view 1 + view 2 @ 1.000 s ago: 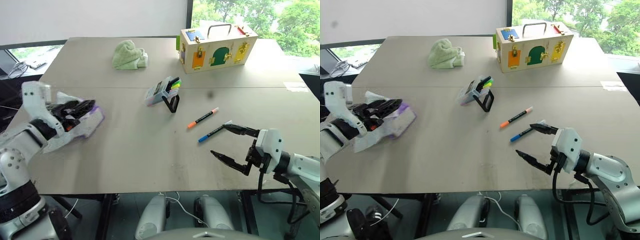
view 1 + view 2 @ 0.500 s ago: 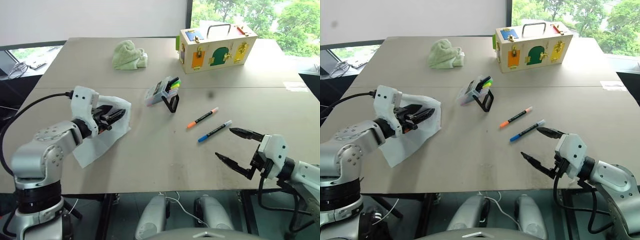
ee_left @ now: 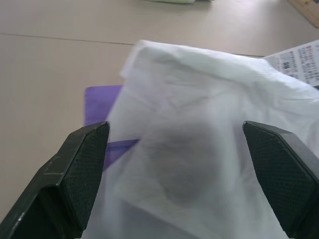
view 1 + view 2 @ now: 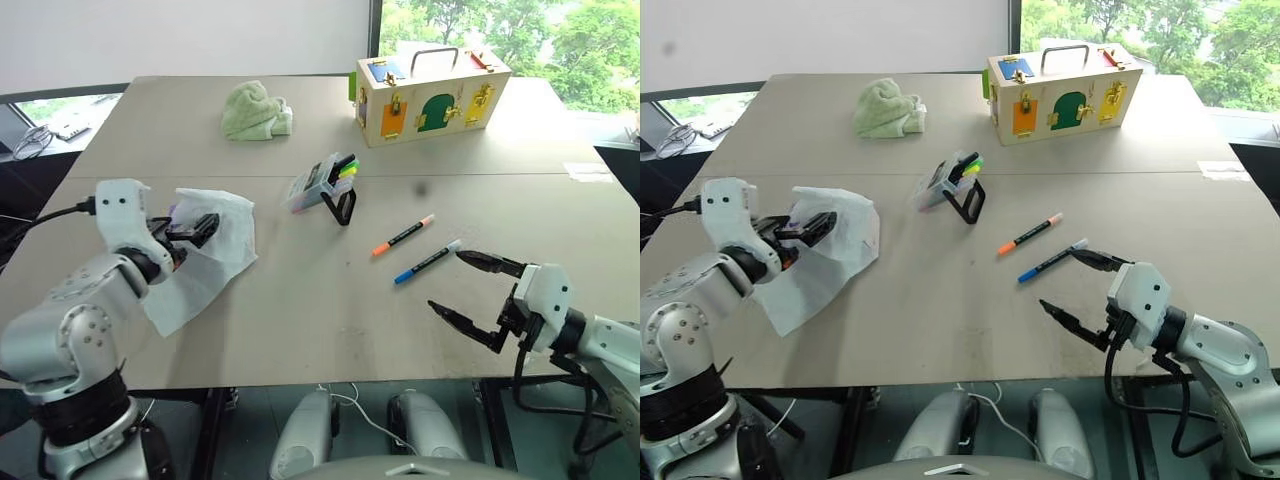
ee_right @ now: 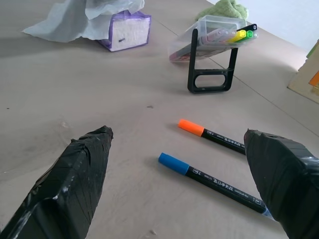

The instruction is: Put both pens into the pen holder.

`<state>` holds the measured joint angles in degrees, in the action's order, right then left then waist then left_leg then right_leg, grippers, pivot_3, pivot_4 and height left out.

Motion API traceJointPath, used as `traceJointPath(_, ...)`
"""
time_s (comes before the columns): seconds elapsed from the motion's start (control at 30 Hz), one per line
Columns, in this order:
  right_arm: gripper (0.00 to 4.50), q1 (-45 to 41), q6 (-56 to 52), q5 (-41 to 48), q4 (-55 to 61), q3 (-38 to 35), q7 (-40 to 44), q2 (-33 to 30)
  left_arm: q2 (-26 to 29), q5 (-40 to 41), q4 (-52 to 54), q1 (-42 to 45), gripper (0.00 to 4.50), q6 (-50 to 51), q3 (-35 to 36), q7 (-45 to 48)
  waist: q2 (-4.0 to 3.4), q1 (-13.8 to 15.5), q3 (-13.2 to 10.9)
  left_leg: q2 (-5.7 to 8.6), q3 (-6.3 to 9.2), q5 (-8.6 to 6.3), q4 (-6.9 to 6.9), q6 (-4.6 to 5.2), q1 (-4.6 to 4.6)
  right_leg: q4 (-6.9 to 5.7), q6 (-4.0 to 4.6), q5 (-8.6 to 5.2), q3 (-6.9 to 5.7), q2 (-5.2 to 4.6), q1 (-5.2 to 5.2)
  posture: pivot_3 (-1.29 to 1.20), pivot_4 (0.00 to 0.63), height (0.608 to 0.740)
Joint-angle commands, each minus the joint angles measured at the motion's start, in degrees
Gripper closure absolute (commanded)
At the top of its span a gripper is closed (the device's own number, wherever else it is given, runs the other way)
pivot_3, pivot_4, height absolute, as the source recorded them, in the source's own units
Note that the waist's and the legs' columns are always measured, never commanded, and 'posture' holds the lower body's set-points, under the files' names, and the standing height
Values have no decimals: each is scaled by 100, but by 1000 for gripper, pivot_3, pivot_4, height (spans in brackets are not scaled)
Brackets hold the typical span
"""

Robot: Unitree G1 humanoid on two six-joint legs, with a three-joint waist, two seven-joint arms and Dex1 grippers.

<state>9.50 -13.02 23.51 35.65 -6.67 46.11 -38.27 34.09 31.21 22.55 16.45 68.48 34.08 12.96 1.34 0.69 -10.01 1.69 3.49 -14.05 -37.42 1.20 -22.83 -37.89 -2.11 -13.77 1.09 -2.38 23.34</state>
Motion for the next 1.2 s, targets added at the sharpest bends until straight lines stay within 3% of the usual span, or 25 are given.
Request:
traceJointPath(0.03,0,-117,119,85,41,-20,79,-12,255,141,-222,-71,71,255,91,243,0,2,0,0,-1,0,0,-1,0,0,0,0,0,0,0,0,150,740)
traceJointPath(0.23,0,-157,65,62,97,13,71,5,286,95,-1056,151,71,676,-438,370,2,22,1,2,4,-1,0,3,0,-1,0,0,0,-4,-1,0,150,740)
traceJointPath(0.27,0,-151,60,62,114,9,68,2,268,80,-1208,223,596,643,-457,389,1,24,3,2,7,0,0,1,0,-1,0,0,-1,-4,-1,0,150,740)
traceJointPath(0.37,0,-138,33,78,170,-22,46,-20,273,61,-1501,355,1441,384,-432,525,-8,20,8,2,6,-1,0,2,4,-3,0,0,1,-6,-4,0,150,740)
traceJointPath(0.47,0,-130,19,81,205,-36,21,-27,273,81,-1586,340,2828,135,-390,656,-8,24,8,2,7,0,0,2,6,-3,0,0,1,-8,-5,0,150,740)
traceJointPath(0.5,0,-124,30,61,205,-21,10,-19,196,130,-1602,331,3327,22,-234,652,-8,25,8,2,7,0,0,1,6,-2,0,0,1,-9,-6,0,150,740)
traceJointPath(0.63,0,-110,52,25,210,33,-30,11,-202,353,-1676,422,4487,-191,755,264,-5,14,8,3,8,5,-1,-7,4,0,0,1,1,-13,-6,0,150,740)
traceJointPath(0.8,0,-222,65,43,120,201,10,53,-335,172,-1939,592,4487,-256,1870,-792,4,-29,6,-2,7,10,0,-17,3,-3,0,1,3,-6,-1,0,150,740)
traceJointPath(0.9,0,-423,102,12,-33,341,72,88,-269,-64,-2331,750,4487,-819,2431,-1429,6,-22,8,0,7,10,0,-16,3,-3,0,1,2,-7,-1,0,150,740)
traceJointPath(1.1,0,-660,146,26,-231,419,192,83,-185,66,-2532,744,4487,-1011,2680,-1680,22,28,15,5,9,11,-1,-18,1,-2,0,2,-1,-13,-2,0,150,740)
traceJointPath(1.13,0,-696,141,42,-250,417,206,79,-239,118,-2423,699,3607,-1006,2744,-1723,24,30,16,6,9,11,-1,-18,0,-2,0,2,-3,-17,-2,0,150,740)
traceJointPath(1.2,0,-767,120,66,-281,421,219,79,-334,138,-2209,606,2914,-1097,2832,-1844,26,18,18,7,12,11,-1,-18,0,-2,0,2,-4,-17,-2,0,150,740)
